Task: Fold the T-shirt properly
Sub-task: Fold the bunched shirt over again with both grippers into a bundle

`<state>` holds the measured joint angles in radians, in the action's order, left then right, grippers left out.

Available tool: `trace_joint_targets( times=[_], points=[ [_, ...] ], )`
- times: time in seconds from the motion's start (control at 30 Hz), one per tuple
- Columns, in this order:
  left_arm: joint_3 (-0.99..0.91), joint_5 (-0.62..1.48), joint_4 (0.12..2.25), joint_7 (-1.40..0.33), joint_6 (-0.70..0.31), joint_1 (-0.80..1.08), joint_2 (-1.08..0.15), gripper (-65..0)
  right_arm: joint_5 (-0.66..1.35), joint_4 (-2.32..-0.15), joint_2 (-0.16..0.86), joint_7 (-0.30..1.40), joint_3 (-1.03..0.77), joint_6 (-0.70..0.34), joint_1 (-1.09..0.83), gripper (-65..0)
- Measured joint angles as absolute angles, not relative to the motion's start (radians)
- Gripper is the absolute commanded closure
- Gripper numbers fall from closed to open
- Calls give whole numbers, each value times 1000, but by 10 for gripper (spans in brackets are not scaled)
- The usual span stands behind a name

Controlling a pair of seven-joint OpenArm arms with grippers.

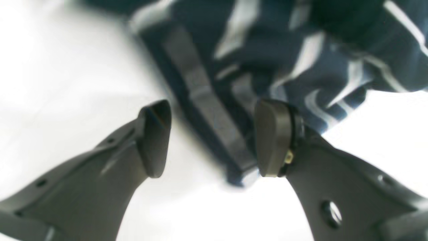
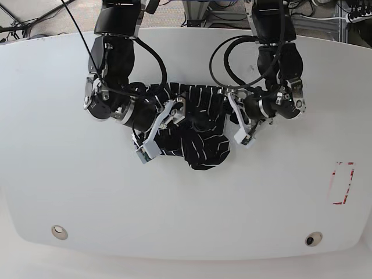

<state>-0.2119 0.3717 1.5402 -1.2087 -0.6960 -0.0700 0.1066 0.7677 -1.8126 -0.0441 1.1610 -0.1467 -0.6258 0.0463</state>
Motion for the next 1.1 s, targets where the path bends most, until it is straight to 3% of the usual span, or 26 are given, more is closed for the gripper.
trace_joint_targets(
  times=[0.2, 0.4, 0.63, 0.83, 1.1],
  points=[
    [-307, 523, 1608, -1201, -697, -83, 28, -365, 873, -1829, 38, 1185, -226, -628, 1, -650],
    [-397, 629, 1609, -1201, -694, -48, -133, -365, 881, -1830, 126, 1208, -304, -628, -73, -650],
    [-437, 743, 1611, -1206, -695, 20, -206, -365, 949, -1829, 150, 1201, -290, -628, -141, -650],
    [-439, 750, 1612, -1200, -694, 44, -239, -365, 939, -1823, 43, 1200, -163, -628, -146, -650],
    [-434, 753, 1612, -1203, -697, 54, -277, -365, 622, -1805, -134, 1153, 51, -626, -97, -650]
  ],
)
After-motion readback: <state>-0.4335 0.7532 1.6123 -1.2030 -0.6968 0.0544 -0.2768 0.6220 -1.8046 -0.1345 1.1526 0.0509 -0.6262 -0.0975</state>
